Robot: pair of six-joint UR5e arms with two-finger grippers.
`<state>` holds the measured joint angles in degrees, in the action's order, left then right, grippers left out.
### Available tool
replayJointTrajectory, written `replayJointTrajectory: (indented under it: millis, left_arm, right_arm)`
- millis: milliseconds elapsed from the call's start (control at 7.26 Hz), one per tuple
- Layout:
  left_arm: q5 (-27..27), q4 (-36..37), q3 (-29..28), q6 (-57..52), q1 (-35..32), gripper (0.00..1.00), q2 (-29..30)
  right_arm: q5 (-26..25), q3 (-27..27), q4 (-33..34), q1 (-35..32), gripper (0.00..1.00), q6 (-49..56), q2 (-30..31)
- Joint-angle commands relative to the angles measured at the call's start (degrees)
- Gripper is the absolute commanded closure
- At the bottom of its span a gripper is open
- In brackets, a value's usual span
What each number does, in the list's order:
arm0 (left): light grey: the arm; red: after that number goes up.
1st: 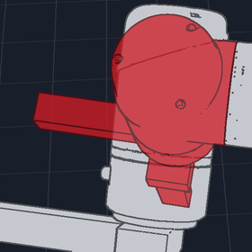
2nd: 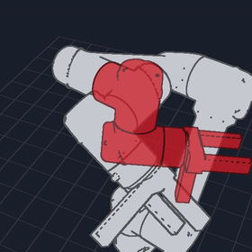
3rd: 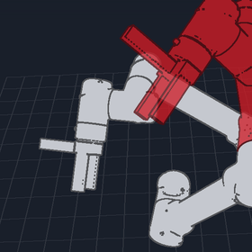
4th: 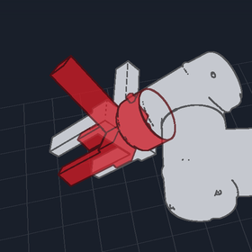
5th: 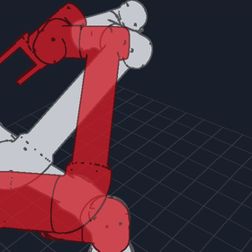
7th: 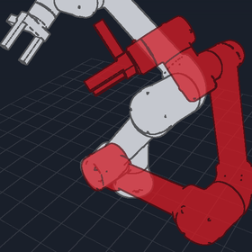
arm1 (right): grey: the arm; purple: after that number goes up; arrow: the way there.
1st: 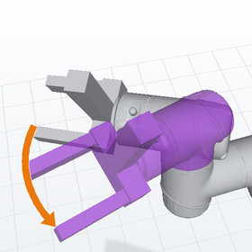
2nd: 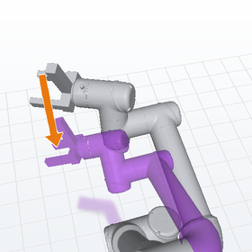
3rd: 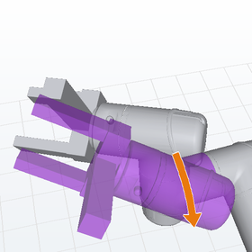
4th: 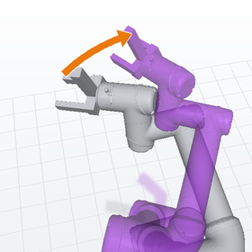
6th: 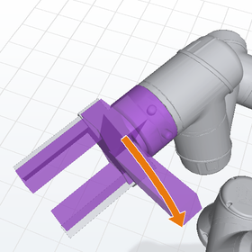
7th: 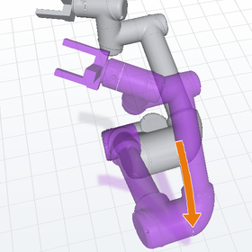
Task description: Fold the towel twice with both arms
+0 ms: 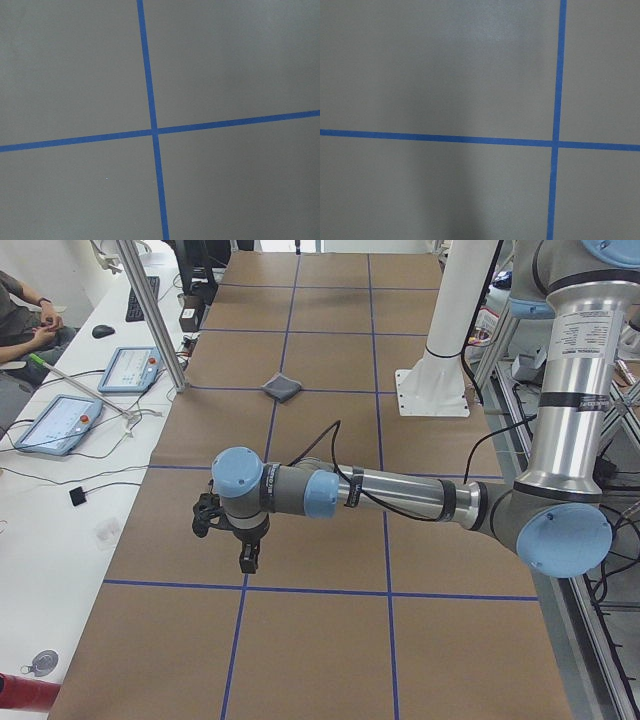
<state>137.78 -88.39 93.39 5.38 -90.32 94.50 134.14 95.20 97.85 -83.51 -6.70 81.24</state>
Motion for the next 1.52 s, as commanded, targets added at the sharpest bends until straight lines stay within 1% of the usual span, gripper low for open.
replayJointTrajectory:
  millis: [0, 276, 689, 1378]
  left_arm:
    - [0.4, -0.3, 0.0, 3.8, 0.4, 0.0, 0.2]
    - [0.6, -0.8, 0.3, 3.4, 1.0, 0.0, 0.2]
    - [0.5, -0.8, 1.4, 3.7, 1.0, 0.0, 0.1]
    - [0.4, -0.7, 1.2, 3.4, 1.4, 0.0, 0.0]
  right_arm:
    - [-0.1, 0.2, 0.1, 0.4, 0.0, 1.5, 0.0]
    - [-0.2, -0.3, 0.4, 0.6, 0.0, 4.4, 0.5]
    - [-0.1, -0.7, 0.5, 1.1, 0.0, 4.4, 0.5]
    - [-0.1, -1.3, 0.3, 1.2, 0.0, 4.1, 0.8]
